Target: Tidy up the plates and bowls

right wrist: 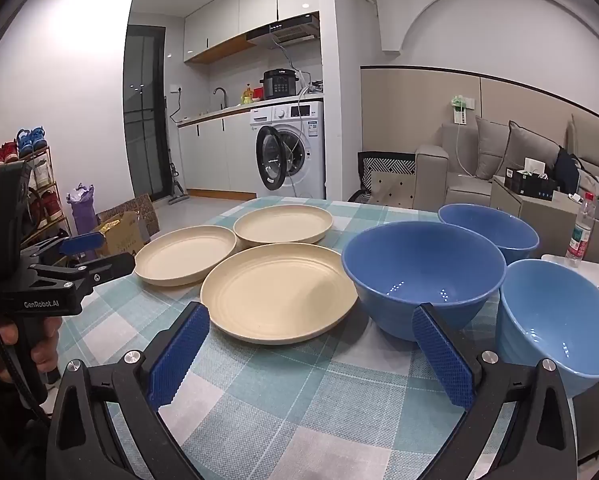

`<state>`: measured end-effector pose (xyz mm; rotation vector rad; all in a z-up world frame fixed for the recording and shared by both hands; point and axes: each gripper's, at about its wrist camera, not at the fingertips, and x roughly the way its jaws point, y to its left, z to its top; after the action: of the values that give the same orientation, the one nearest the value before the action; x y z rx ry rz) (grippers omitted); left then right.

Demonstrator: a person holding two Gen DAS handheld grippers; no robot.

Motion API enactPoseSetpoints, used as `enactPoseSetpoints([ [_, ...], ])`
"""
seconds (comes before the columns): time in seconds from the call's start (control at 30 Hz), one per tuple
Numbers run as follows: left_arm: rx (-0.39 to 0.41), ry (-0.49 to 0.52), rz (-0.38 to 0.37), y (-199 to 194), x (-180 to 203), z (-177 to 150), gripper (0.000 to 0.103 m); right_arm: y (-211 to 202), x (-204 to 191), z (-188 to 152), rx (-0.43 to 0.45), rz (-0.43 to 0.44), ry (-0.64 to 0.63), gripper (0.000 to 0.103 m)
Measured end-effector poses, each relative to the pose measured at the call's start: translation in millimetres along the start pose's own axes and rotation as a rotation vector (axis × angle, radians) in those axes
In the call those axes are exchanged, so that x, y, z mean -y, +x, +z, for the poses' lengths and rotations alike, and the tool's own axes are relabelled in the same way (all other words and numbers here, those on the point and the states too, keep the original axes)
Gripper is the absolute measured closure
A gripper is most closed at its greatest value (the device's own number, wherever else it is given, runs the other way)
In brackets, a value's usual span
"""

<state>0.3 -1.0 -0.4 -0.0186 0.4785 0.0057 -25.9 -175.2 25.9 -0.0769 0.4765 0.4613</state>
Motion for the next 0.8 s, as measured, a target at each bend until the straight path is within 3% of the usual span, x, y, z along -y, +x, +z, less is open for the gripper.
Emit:
enactPoseSetpoints([
  [0.8,0.013,-0.004,0.007,-2,-6,2,0.000,-4,-1,2,0.012,-0.012,-0.017,0.000],
])
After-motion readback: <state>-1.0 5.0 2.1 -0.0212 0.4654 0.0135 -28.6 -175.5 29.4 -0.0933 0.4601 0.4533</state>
